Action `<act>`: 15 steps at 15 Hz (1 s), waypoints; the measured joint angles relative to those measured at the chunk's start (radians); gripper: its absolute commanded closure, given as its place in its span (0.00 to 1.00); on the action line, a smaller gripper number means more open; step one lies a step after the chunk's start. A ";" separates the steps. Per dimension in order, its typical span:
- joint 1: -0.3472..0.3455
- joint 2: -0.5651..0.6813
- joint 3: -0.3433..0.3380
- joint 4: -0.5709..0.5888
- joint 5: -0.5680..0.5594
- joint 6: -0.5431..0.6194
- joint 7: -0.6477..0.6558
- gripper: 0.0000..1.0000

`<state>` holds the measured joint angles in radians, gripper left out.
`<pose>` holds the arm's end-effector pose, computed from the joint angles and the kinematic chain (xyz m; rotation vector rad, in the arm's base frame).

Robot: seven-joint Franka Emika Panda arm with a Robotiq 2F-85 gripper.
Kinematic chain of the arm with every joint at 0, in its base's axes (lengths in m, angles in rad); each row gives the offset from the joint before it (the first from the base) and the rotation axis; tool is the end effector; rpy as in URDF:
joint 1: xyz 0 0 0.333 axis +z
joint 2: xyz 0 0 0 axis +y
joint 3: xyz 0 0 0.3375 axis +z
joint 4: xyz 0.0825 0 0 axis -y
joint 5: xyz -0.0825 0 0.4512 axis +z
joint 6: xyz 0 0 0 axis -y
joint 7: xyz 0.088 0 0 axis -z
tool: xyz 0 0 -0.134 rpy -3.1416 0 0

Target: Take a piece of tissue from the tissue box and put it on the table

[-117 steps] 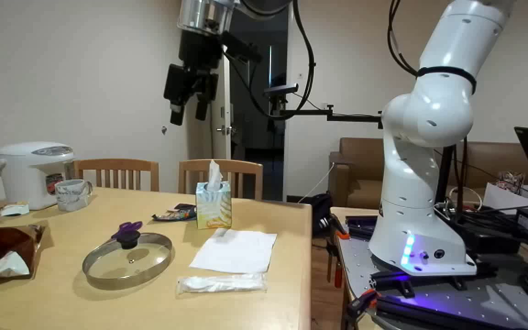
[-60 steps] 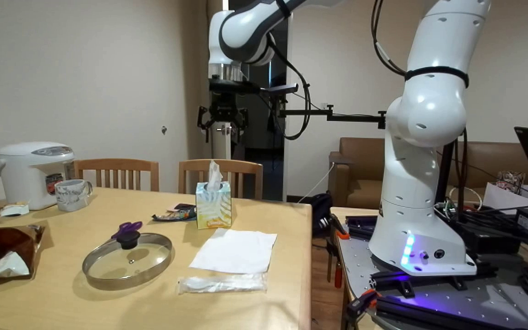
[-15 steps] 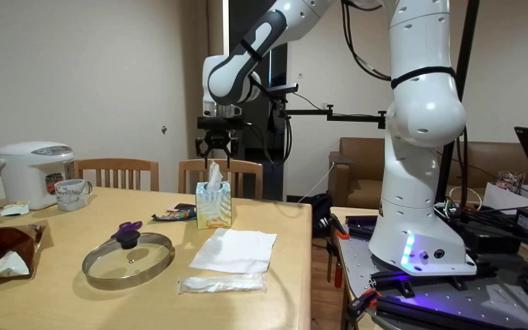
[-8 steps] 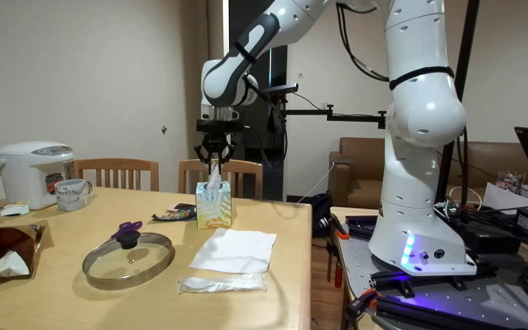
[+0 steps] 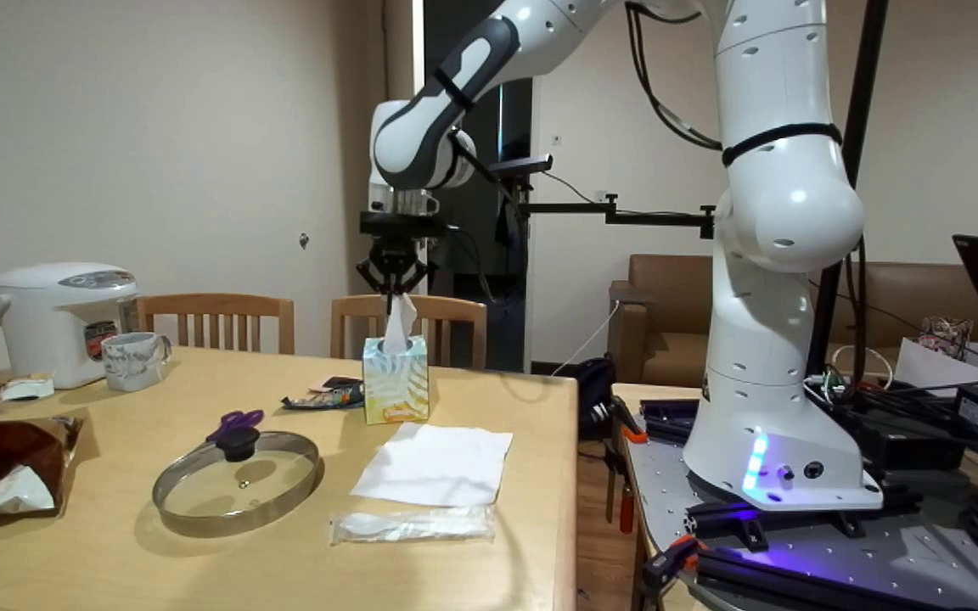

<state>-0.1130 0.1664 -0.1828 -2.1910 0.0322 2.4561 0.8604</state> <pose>0.5886 -0.1793 0.2680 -2.5937 1.7293 -0.1561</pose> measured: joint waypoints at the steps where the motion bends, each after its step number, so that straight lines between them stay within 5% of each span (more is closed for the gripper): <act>1: 0.001 -0.009 0.000 0.002 -0.003 -0.002 0.000 1.00; 15: 0.010 -0.245 0.037 0.008 -0.179 -0.166 0.030 1.00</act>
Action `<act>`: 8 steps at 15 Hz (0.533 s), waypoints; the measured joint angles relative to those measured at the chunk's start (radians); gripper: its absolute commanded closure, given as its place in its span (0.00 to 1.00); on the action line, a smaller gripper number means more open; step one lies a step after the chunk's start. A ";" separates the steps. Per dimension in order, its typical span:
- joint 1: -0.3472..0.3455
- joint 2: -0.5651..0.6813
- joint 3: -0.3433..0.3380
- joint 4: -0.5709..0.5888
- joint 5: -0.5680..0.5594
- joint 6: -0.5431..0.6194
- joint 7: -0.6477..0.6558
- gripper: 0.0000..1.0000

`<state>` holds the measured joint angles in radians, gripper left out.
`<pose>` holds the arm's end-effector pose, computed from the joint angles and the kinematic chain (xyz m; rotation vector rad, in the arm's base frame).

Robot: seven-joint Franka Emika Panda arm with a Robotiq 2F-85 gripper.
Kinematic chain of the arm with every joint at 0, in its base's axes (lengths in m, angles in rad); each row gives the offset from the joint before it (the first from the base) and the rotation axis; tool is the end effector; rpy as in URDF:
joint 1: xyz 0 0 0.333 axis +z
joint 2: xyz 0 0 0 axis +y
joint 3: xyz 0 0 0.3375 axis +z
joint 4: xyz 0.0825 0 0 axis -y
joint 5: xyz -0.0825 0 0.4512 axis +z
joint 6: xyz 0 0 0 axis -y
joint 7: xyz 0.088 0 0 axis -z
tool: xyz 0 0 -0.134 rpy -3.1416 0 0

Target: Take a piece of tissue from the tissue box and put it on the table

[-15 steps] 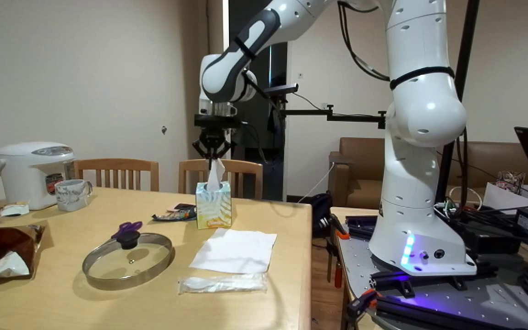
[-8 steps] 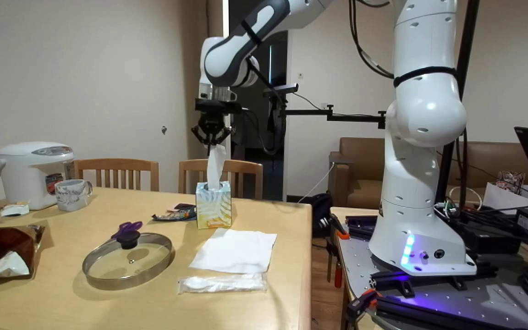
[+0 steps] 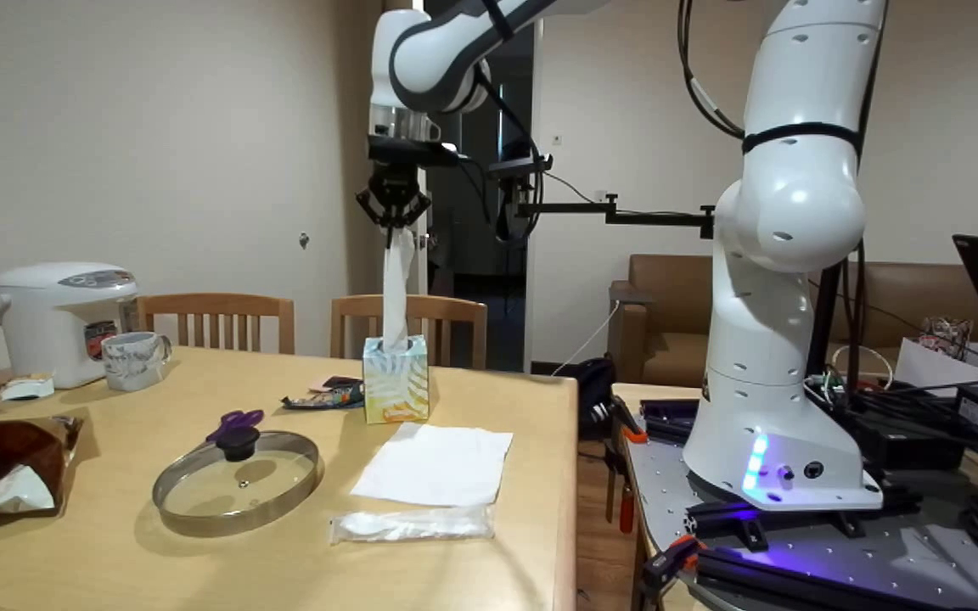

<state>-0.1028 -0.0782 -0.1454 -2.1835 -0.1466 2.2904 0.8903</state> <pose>0.5777 -0.1534 0.4014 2.6640 -1.5477 0.3230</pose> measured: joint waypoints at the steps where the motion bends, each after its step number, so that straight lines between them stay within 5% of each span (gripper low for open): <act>1: 0.000 -0.022 0.012 0.000 -0.016 -0.013 0.007 1.00; 8: 0.000 -0.137 0.092 -0.019 -0.077 -0.074 0.057 1.00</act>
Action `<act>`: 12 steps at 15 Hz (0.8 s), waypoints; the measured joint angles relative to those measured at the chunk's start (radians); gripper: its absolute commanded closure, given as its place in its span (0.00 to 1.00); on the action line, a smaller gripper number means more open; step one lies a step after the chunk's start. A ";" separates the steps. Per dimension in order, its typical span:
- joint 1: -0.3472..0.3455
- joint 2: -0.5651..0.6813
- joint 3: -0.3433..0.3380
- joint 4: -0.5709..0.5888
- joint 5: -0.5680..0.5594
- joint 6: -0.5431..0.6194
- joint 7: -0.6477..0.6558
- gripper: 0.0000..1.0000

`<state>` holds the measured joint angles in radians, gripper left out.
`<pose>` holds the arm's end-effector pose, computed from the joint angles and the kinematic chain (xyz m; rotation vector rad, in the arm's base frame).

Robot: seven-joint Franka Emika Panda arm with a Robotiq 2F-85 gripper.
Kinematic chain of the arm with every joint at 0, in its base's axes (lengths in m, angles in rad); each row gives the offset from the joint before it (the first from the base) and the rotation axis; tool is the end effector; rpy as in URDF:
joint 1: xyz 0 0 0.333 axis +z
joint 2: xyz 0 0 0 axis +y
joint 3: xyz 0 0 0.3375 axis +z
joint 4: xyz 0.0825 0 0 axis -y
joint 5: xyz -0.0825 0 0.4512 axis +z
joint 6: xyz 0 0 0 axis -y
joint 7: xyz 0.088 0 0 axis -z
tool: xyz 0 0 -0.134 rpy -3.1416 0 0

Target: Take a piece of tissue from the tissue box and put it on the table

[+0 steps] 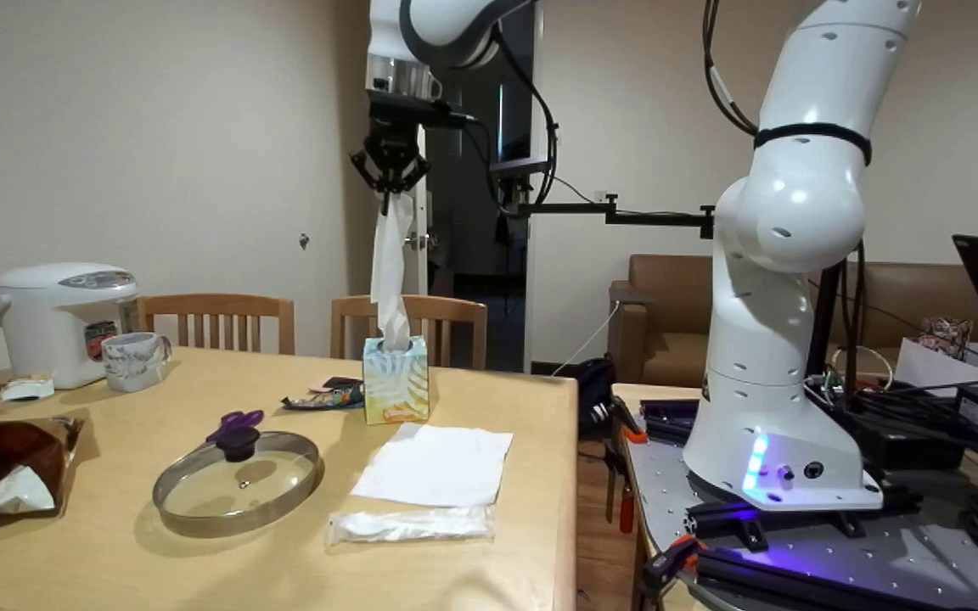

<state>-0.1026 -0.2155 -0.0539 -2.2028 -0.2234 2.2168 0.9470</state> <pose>0.5622 -0.1016 0.4637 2.6689 -1.4396 0.4291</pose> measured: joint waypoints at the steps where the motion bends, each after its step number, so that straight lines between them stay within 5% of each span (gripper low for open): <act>1: 0.000 -0.015 0.011 -0.010 0.000 0.000 0.000 1.00; 12: 0.020 -0.125 0.148 -0.106 0.008 0.004 0.026 1.00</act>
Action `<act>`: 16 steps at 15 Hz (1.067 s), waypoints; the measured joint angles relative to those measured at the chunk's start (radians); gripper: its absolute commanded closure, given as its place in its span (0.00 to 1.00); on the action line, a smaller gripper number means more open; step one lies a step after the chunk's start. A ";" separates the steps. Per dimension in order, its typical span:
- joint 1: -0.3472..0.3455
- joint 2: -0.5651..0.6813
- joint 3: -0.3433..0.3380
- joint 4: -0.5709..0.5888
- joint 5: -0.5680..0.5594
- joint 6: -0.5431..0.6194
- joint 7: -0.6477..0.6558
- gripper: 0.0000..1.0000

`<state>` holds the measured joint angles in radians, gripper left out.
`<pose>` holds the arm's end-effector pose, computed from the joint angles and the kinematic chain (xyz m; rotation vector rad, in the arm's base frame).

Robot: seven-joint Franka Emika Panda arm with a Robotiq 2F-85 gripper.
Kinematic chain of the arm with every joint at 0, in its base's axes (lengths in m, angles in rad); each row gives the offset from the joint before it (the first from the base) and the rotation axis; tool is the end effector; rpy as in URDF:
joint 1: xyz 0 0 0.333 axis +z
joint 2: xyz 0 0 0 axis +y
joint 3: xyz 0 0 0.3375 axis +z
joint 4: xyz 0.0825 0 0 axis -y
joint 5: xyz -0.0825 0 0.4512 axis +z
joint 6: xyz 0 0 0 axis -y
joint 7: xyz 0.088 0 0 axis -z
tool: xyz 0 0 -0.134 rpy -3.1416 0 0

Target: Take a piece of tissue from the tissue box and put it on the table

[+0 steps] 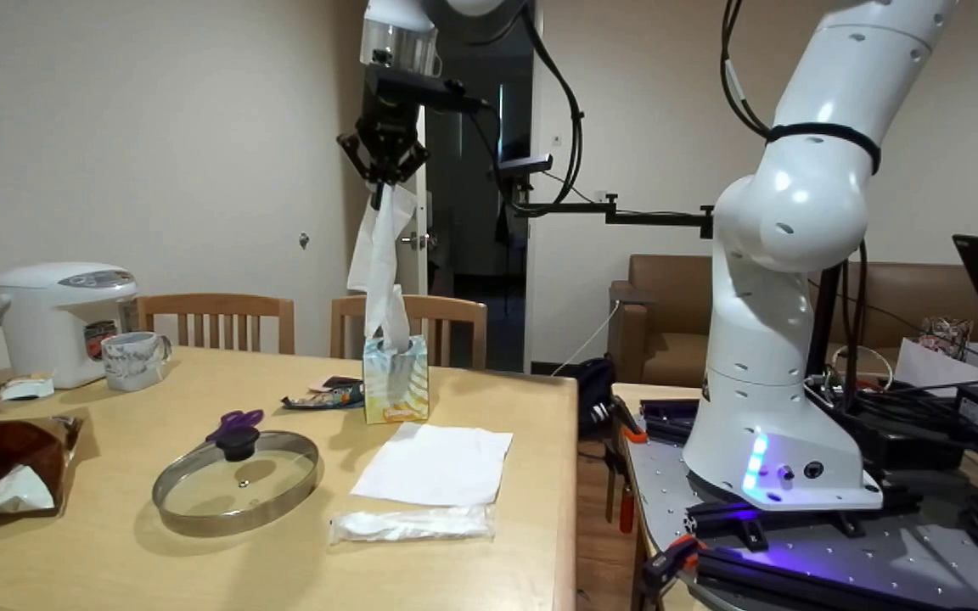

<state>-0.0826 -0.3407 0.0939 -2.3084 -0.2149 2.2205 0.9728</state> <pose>0.5324 -0.0039 0.4733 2.7553 -1.2538 0.4916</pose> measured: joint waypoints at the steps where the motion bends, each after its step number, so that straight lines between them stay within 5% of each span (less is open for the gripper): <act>1: 0.006 0.001 0.007 -0.008 0.009 0.002 0.015 1.00; 16: 0.049 0.165 0.018 -0.150 0.135 0.295 0.077 1.00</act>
<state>-0.0334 -0.1753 0.1117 -2.4581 -0.0795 2.5156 1.0498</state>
